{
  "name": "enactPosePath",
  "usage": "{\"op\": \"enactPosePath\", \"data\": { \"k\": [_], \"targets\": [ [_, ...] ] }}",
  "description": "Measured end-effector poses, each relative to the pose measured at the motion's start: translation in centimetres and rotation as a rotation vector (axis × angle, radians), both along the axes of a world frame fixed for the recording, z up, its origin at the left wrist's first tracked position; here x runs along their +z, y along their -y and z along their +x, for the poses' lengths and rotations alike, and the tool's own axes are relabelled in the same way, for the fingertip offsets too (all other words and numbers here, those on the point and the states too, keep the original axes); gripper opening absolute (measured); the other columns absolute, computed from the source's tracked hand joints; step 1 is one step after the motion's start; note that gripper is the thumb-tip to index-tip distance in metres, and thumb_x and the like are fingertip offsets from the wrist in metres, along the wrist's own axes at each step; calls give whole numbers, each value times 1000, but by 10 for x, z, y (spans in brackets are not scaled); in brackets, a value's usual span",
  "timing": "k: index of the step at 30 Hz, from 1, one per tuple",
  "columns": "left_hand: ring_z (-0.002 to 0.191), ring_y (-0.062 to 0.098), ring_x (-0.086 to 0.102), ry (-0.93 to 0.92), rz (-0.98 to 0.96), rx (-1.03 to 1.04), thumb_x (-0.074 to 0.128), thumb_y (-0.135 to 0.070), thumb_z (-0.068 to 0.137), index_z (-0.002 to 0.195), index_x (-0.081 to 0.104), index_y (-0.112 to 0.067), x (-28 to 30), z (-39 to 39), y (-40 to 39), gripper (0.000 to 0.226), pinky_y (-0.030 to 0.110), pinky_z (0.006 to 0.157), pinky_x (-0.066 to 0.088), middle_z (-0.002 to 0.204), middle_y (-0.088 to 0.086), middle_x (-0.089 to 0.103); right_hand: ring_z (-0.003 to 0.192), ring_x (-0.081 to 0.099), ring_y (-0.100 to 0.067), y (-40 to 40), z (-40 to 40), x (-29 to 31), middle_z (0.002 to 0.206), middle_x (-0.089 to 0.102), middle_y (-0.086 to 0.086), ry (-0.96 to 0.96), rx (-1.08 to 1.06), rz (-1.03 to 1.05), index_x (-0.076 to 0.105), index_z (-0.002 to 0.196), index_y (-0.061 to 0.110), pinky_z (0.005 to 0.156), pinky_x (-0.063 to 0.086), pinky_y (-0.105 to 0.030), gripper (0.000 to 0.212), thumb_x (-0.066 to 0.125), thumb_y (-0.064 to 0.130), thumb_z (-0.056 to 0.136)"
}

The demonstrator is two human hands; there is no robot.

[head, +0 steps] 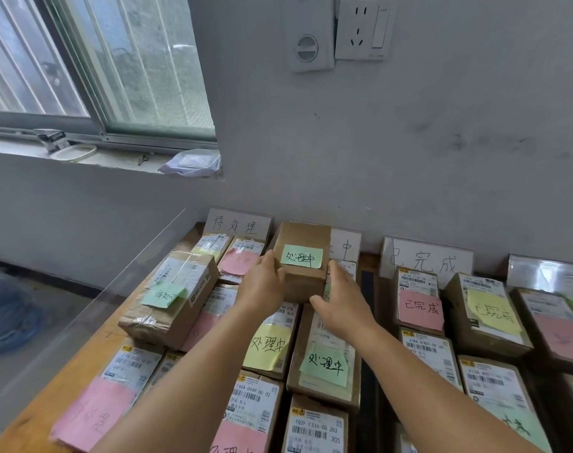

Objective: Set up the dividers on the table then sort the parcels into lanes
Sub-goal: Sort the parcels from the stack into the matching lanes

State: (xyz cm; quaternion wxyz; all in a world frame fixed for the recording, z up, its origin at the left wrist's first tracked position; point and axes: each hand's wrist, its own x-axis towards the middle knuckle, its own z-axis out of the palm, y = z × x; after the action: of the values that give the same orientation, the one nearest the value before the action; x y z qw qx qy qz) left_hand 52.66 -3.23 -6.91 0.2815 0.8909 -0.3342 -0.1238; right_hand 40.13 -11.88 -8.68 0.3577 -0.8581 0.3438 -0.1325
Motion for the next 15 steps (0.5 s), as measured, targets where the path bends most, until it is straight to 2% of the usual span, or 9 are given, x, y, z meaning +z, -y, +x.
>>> {"op": "enactPosePath", "data": {
  "k": [2,5,10,15],
  "targets": [
    [110,22,54,76,62,-57,46,-27,98,125,47,-17,4,-7,-8,29,42,92,48,128,1,53,143,21,-18,-6,-9,7,154,24,2,-59,5,-107,16,150,20,116,26,-43,75,59,29,89],
    [132,24,41,152,154,-163,49,-29,98,146,30,-18,17,-26,-23,52,43,104,41,150,2,36,146,13,-17,-18,-26,19,158,17,1,-128,11,-223,11,152,18,119,14,-40,77,56,32,91],
    [139,20,29,267,197,-329,47,-31,98,149,26,-19,37,-73,-51,56,36,112,29,150,0,36,147,7,-17,-43,-69,37,160,12,1,-220,6,-322,10,152,18,119,9,-37,76,53,38,93],
    [142,20,25,276,203,-445,49,-39,96,149,25,-22,44,-123,-73,60,35,114,26,151,-2,35,146,12,-18,-74,-133,49,158,18,0,-300,-58,-300,17,151,18,118,11,-36,70,52,38,94]
  ]
}}
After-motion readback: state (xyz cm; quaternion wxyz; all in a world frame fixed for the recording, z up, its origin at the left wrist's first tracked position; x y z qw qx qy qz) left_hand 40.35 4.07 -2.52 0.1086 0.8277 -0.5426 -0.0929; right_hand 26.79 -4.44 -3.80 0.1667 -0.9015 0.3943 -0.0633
